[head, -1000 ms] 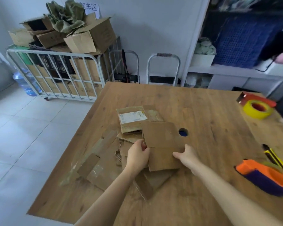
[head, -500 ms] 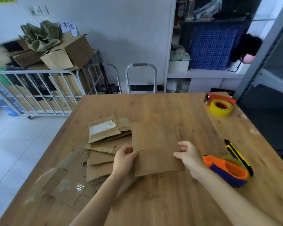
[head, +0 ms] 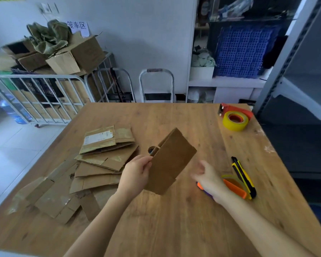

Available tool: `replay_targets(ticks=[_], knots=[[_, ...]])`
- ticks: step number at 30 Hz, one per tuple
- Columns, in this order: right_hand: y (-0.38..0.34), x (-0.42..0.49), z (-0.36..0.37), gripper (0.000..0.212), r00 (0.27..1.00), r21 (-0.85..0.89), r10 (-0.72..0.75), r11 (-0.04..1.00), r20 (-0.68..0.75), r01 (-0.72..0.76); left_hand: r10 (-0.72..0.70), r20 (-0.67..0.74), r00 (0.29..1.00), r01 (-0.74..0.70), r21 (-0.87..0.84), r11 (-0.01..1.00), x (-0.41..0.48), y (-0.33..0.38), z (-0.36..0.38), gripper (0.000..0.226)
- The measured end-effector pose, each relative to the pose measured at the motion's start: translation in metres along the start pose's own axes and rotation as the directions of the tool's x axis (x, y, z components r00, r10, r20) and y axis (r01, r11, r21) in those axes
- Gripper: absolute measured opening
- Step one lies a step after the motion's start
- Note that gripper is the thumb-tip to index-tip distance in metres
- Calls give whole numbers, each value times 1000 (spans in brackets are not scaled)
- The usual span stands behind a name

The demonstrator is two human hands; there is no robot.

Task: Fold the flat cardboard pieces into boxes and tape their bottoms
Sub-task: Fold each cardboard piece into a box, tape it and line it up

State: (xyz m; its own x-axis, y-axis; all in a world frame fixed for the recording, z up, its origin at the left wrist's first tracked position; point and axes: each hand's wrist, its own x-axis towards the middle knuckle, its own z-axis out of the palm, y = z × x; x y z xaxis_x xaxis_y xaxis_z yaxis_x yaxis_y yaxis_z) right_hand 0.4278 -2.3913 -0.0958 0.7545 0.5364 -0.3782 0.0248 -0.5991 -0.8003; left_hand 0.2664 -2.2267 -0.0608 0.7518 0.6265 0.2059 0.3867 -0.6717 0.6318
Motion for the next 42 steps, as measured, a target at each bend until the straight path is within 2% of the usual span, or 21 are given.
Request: replay_targets(ticks=[2,5,7,9,12,16,20,22,24,25,26,27,29,31,35,38,42], knots=[[-7,-4,-8,74,985,-88,-155,985,-79,148,101,104,990,-116,158,981,1,9,-2,25],[-14,-14,-12,82,942,-157,-318,941,-105,300,147,263,953,-220,274,936,4,24,-8,31],[-16,-23,-10,76,935,-197,-346,924,-72,327,197,379,904,-329,321,888,10,34,-9,44],[-13,-28,-6,56,934,-187,-352,924,-66,335,219,457,862,-398,344,851,15,39,-6,39],[-11,-32,-1,21,934,-162,-339,934,-111,320,185,437,880,-361,363,859,18,34,2,36],[-18,-35,4,45,954,-164,-284,950,-98,266,151,343,927,-253,275,928,16,10,5,32],[-35,-35,18,32,956,-248,-292,928,-28,276,251,335,908,-339,238,910,15,0,9,31],[-43,-33,22,34,948,-370,-319,881,-5,295,291,307,906,-357,188,915,14,-1,12,29],[-49,-33,23,40,939,-513,-345,804,9,300,256,144,956,-273,114,955,14,-3,16,18],[-51,-33,21,39,934,-571,-357,765,9,298,172,26,985,-174,85,981,14,-4,16,19],[-52,-34,18,39,930,-610,-369,736,5,295,38,-69,997,-36,35,999,15,-3,15,32],[-51,-35,15,41,925,-624,-379,723,1,297,-117,-90,989,112,-60,992,16,-3,13,52],[-48,-36,12,47,919,-619,-395,723,-6,307,-341,52,939,341,-289,894,20,-1,8,81],[-47,-40,12,49,913,-619,-408,724,-26,306,-392,217,894,448,-400,799,20,3,6,78],[-50,-41,15,47,900,-568,-408,781,-152,258,-393,284,875,482,-422,768,19,1,2,59],[-51,-33,11,45,904,-499,-341,849,-260,176,-377,296,878,465,-333,820,16,-1,-4,54],[-47,-28,8,42,927,-478,-257,872,-272,101,-312,287,906,380,-221,898,7,-2,-10,45]])
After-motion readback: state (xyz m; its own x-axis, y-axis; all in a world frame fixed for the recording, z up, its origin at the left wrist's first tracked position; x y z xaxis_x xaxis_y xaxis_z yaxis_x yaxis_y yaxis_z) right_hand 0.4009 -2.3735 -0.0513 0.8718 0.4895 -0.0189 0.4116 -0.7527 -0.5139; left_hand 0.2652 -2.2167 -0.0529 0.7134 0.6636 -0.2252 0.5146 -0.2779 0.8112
